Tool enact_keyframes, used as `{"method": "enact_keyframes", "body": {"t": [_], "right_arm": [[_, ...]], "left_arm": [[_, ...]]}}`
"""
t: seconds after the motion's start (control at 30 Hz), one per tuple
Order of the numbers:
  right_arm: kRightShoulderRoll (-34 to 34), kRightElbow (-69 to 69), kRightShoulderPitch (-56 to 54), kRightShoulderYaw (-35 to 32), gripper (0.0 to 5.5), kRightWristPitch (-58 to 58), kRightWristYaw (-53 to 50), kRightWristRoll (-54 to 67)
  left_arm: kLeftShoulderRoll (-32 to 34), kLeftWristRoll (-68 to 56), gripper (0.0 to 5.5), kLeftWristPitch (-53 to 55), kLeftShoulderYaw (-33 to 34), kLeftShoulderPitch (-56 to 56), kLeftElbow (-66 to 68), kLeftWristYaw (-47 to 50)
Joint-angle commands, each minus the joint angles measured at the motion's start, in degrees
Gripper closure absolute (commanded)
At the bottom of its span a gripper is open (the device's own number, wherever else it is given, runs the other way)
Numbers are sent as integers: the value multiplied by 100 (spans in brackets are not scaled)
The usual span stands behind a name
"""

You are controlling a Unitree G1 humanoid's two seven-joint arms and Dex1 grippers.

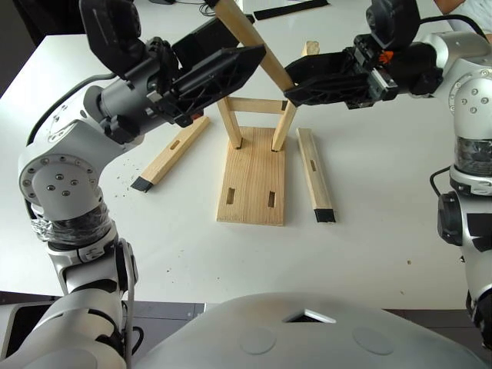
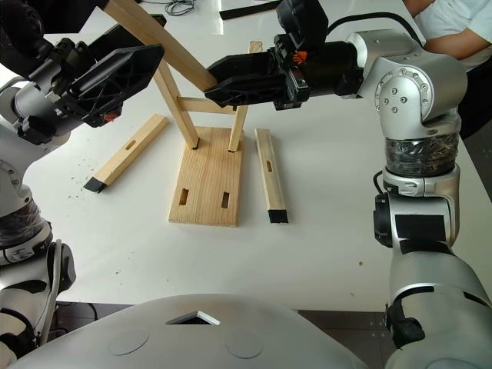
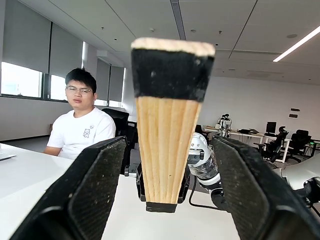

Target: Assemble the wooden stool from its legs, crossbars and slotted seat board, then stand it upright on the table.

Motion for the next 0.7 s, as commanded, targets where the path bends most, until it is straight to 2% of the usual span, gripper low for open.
{"method": "enact_keyframes", "body": {"t": [0.03,0.7], "right_arm": [[-162,83,-119,126,420,-121,251,-235],[-109,-45,49,238,420,-137,392,-430]], "left_arm": [[122,2,234,-60,-30,-3,-87,-83],[250,127,234,-164,-246,30,-149,-160]]}}
